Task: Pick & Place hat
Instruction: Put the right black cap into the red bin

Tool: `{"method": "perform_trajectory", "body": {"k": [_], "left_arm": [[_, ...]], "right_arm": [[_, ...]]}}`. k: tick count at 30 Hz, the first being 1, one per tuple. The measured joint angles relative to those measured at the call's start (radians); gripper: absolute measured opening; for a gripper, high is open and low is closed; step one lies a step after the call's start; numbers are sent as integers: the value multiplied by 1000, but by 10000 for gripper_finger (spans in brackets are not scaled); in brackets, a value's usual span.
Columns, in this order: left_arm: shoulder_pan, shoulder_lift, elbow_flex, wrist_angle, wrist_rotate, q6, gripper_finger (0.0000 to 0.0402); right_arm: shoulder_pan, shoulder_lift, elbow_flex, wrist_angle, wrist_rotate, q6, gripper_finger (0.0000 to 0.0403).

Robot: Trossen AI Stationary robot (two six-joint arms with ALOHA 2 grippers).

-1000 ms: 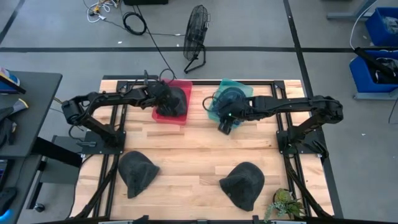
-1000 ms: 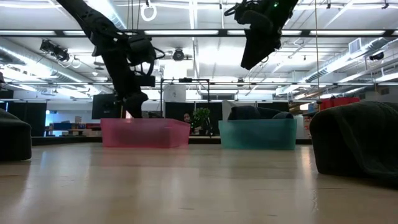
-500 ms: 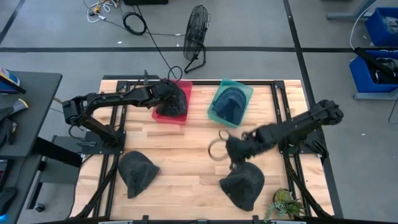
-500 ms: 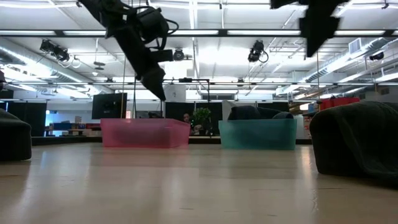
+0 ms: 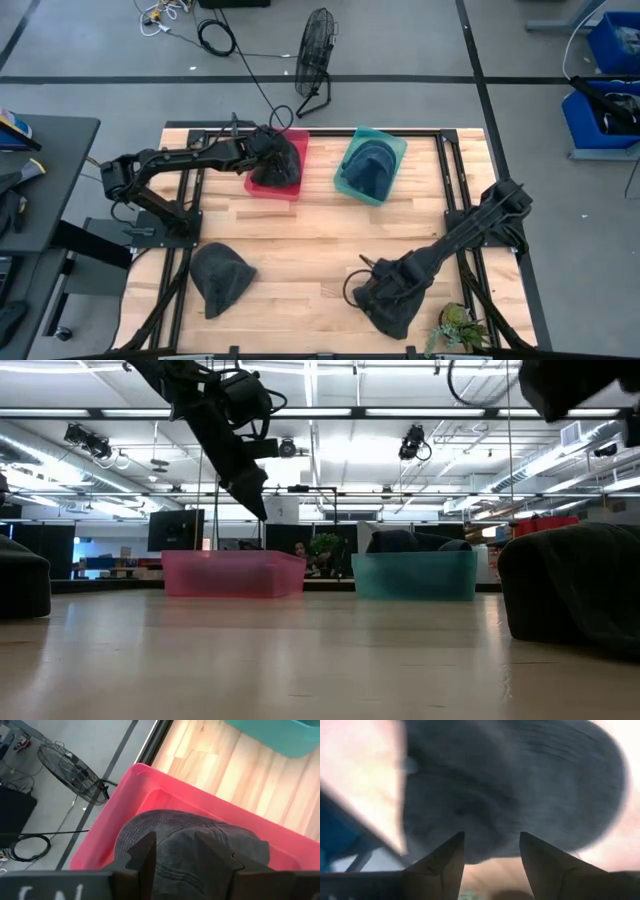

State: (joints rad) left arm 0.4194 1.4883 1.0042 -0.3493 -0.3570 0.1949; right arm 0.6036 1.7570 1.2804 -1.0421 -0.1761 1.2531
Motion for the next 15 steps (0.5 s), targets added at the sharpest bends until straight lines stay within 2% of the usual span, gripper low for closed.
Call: {"method": "perform_trajectory", "body": {"k": [5,15], "left_arm": [[0,0,0,0,0,-8,135],[0,0,0,0,0,-8,135]], "right_arm": [[2,25,0,-92,5,112,192],[6,31,0,-11,97,153,192]]}}
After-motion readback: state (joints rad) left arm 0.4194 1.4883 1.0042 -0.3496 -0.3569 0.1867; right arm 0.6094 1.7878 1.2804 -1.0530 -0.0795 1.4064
